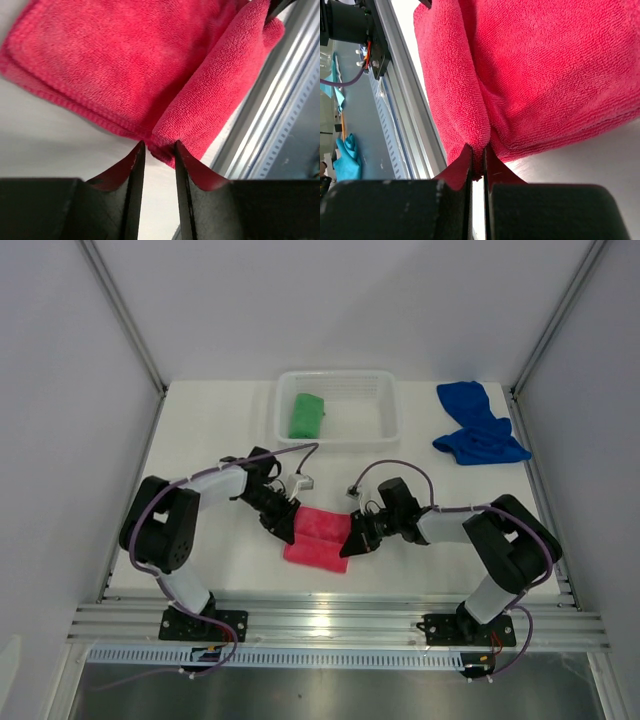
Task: Roll the towels
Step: Roll the towel
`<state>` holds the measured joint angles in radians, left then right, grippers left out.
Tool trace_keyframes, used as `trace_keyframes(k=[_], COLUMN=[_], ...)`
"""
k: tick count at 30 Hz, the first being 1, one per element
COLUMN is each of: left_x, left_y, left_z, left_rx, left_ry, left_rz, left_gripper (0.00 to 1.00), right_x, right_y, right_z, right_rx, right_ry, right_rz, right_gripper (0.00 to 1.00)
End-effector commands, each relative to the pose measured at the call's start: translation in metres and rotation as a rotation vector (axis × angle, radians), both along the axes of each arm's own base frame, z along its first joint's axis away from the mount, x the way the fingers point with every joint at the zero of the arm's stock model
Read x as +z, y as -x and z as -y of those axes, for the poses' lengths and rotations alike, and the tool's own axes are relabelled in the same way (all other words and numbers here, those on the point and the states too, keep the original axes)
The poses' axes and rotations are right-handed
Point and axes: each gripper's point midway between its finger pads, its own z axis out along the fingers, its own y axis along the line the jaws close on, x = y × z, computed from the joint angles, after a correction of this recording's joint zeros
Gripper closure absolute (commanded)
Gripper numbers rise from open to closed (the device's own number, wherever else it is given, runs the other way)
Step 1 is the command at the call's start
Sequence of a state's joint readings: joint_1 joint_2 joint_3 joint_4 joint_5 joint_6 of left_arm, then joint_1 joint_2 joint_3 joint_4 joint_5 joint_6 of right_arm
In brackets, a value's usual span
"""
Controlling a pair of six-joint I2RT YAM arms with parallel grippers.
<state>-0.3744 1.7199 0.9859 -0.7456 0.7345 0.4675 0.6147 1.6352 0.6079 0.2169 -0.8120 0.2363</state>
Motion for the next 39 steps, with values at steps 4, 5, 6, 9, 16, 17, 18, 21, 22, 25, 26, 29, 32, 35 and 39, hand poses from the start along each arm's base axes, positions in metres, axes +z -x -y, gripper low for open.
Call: trace_keyframes(k=[4, 5, 6, 9, 16, 17, 18, 21, 22, 25, 26, 29, 32, 35, 39], left_x=[0.031, 0.045, 0.052, 0.08, 0.073, 0.063, 0.058, 0.042, 0.04, 0.037, 0.032, 0.022, 0.009, 0.001, -0.011], left_y=[-0.043, -0.047, -0.049, -0.044, 0.002, 0.006, 0.014, 0.017, 0.016, 0.015, 0.014, 0.01, 0.007, 0.007, 0.003], left_z=[-0.021, -0.022, -0.023, -0.022, 0.009, 0.011, 0.019, 0.03, 0.033, 0.04, 0.039, 0.036, 0.032, 0.03, 0.029], left_rx=[0.066, 0.062, 0.061, 0.015, -0.324, -0.379, -0.44, -0.562, -0.588, -0.651, -0.661, -0.691, -0.707, -0.708, -0.698], left_ry=[-0.08, -0.066, -0.063, -0.024, -0.014, -0.032, -0.021, -0.029, -0.024, -0.018, -0.028, -0.067, -0.103, -0.123, -0.159], left_rz=[0.32, 0.398, 0.437, 0.557, 0.755, 0.769, 0.78, 0.884, 0.907, 0.933, 0.925, 0.915, 0.895, 0.879, 0.839], left_gripper=[0.64, 0.64, 0.63, 0.59, 0.51, 0.5, 0.5, 0.48, 0.48, 0.47, 0.47, 0.46, 0.46, 0.46, 0.47], right_x=[-0.01, -0.01, -0.009, -0.01, -0.01, -0.009, -0.009, -0.01, -0.011, -0.01, -0.01, -0.008, -0.006, -0.007, -0.004], right_y=[-0.022, -0.024, -0.026, -0.028, -0.032, -0.034, -0.035, -0.036, -0.036, -0.036, -0.036, -0.037, -0.036, -0.036, -0.035], right_z=[0.004, 0.005, 0.004, 0.005, 0.005, 0.004, 0.004, 0.004, 0.004, 0.004, 0.004, 0.003, 0.003, 0.004, 0.005], right_rx=[-0.061, -0.066, -0.073, -0.08, -0.078, -0.078, -0.082, -0.087, -0.087, -0.088, -0.087, -0.083, -0.069, -0.058, -0.049], right_ry=[0.049, 0.054, 0.054, 0.073, 0.087, 0.085, 0.088, 0.096, 0.098, 0.098, 0.097, 0.092, 0.088, 0.098, 0.112], right_rz=[-0.019, -0.016, -0.018, -0.038, -0.063, -0.064, -0.067, -0.082, -0.085, -0.089, -0.088, -0.083, -0.074, -0.067, -0.069], right_gripper=[1.0, 1.0, 1.0, 1.0, 1.0, 1.0, 1.0, 1.0, 1.0, 1.0, 1.0, 1.0, 1.0, 0.96, 0.77])
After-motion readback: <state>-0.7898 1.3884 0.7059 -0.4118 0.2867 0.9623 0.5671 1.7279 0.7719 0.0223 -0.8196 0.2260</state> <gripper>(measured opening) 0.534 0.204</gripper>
